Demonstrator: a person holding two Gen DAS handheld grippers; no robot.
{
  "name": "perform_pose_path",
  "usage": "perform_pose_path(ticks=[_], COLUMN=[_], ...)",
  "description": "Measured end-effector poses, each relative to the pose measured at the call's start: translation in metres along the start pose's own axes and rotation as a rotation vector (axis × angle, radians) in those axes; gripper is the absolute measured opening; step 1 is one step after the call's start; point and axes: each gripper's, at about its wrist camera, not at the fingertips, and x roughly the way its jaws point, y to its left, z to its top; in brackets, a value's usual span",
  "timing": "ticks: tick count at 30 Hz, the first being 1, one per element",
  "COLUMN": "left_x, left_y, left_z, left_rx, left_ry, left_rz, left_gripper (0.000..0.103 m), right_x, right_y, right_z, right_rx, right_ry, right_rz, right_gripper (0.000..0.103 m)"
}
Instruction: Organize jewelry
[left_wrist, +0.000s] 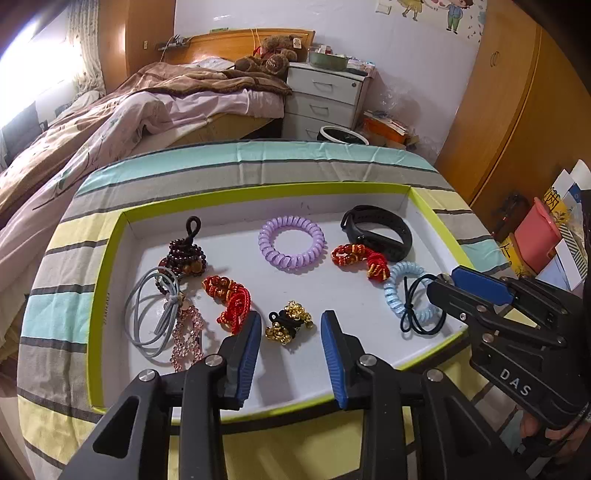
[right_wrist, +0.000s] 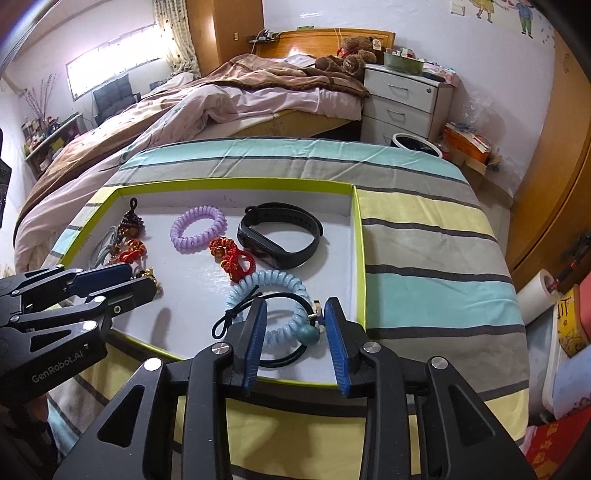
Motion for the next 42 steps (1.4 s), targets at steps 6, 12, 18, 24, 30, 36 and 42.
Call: perform_pose_path(ticks=[6,12,18,24,30,36,42], left_x=[-0.017,-0.039,-0.063,-0.080,-0.091,-0.099,-0.104], left_y=[-0.002,-0.002,0.000,-0.002,-0.008,-0.011,-0.012], left_z=[-0.005,-0.015,-0.036,-0.054,-0.067,-0.076,-0.083], left_rx=[-0.010,-0.026,-0.053,-0.048,-0.053,-0.080,-0.089], left_ry=[-0.025,-0.062,-0.107,-0.127,-0.142,-0.157,-0.167], left_rz=[0.002,0.037,0.107,0.176,0.192,0.187,0.166], left_gripper=[0.035,0.048,0.049,0.049,0.049,0.049,0.049], right_x=[-0.008,-0.026,-0.048,-0.060,-0.071,-0.078,-0.081], right_y=[-0.001,0.002,0.014,0.028,0.039,0.045,0.048], right_z=[-0.003,-0.009,-0.020,-0.033,-0.044,-0.052,-0.058], right_rx=[0.014,0.031,0.029,0.023,0.016,0.010,0.011], right_ry=[-0.018,-0.057,-0.106,-0.128,-0.157,-0.168,-0.170], right_rz=[0.000,0.022,0.050,0.070,0.060,0.055,0.059], right_gripper=[0.034,0.034,0.034,0.034,0.034,0.034,0.034])
